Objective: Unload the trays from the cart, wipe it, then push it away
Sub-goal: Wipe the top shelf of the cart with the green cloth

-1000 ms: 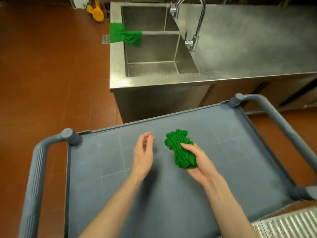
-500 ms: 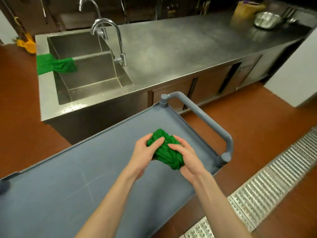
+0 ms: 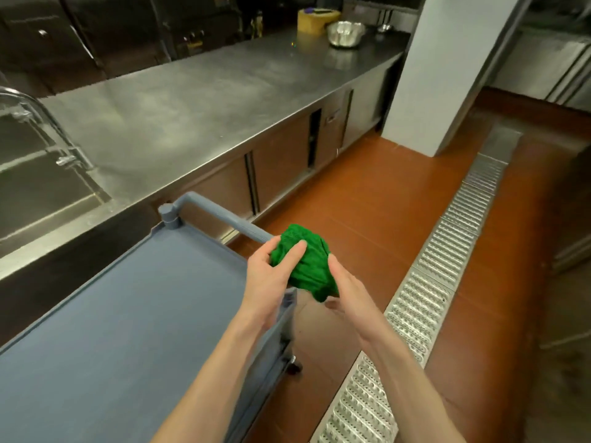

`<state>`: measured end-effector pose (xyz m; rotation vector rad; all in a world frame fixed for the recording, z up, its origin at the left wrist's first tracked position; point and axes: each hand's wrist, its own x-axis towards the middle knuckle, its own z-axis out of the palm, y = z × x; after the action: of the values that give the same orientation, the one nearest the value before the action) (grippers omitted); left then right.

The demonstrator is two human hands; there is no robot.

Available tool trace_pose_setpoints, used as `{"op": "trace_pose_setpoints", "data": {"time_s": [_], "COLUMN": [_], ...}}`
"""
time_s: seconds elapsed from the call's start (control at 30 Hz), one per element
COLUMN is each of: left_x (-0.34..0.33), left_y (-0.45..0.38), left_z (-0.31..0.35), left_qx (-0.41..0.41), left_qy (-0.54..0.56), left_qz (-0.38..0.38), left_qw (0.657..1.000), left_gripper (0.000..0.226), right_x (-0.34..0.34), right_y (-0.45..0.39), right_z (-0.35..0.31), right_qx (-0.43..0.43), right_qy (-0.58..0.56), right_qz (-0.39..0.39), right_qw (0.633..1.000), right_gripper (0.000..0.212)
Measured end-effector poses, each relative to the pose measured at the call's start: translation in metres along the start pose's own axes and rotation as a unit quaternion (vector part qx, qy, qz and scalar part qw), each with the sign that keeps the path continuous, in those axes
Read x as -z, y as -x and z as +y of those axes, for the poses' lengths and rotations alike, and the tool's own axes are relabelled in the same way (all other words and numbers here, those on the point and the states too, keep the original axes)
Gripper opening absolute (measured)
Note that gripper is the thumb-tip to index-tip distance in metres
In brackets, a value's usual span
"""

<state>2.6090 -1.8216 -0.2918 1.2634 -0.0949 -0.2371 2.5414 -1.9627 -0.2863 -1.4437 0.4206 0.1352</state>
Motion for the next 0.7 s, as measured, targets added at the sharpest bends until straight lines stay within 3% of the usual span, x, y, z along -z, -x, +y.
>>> {"op": "trace_pose_setpoints", "data": {"time_s": [0.1,0.2,0.43,0.57,0.7], "left_x": [-0.055,-0.101,-0.204,-0.251,-0.288], "left_y": [-0.01,-0.019,-0.038,-0.043,-0.055], "left_z": [-0.017,-0.033,-0.064,-0.088,-0.108], "left_qx": [-0.008,-0.003,-0.042,0.063,0.214], "left_qy": [-0.044,-0.055,-0.129,-0.066,0.022], "left_qz": [-0.032,-0.067,-0.129,-0.182,-0.267], "left_qw": [0.998,0.996,0.982,0.979,0.94], "left_gripper": [0.024,0.015,0.006,0.006,0.021], "right_x": [0.057,0.101,0.195,0.239,0.28], "right_y": [0.0,0.001,0.013,0.017,0.015], "right_z": [-0.001,0.003,0.004,0.003,0.001], "right_qx": [-0.005,0.044,0.135,0.155,0.161], "right_qy": [-0.087,-0.161,-0.2,-0.23,-0.274], "right_qz": [0.003,0.07,0.195,0.233,0.254], "right_qw": [0.996,0.984,0.951,0.932,0.913], "right_gripper": [0.034,0.035,0.036,0.029,0.029]}}
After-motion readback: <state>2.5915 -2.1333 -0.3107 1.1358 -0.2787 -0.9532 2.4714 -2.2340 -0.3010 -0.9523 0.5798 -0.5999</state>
